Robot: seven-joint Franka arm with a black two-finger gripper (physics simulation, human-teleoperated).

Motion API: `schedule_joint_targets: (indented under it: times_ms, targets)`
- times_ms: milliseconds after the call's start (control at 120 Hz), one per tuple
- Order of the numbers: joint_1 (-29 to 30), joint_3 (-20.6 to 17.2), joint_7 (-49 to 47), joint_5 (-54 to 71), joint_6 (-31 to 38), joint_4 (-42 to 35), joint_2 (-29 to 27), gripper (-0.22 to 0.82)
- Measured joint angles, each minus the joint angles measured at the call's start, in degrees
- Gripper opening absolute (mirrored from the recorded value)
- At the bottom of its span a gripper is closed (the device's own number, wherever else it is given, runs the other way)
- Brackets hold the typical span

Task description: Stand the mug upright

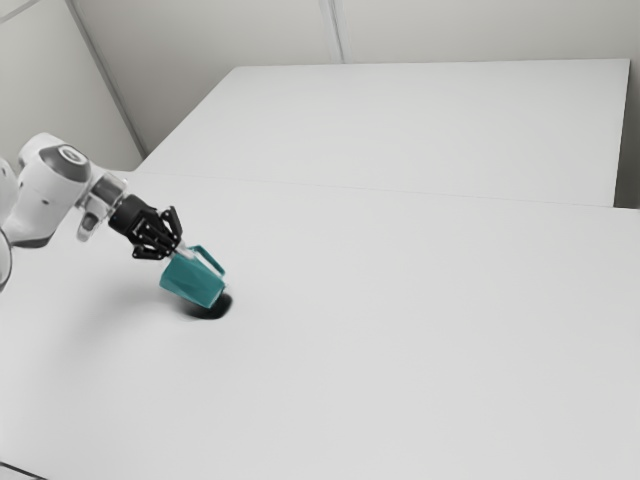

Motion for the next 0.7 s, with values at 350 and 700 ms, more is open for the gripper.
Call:
schedule_joint_targets:
  times_ms: [350, 700]
  targets:
    - [-6.6, -5.3, 0.0, 18.3, 6.0, -3.6, -10.6, -0.18]
    - [-9.5, -12.7, 0.0, 35.3, 20.6, -13.7, -16.5, -0.18]
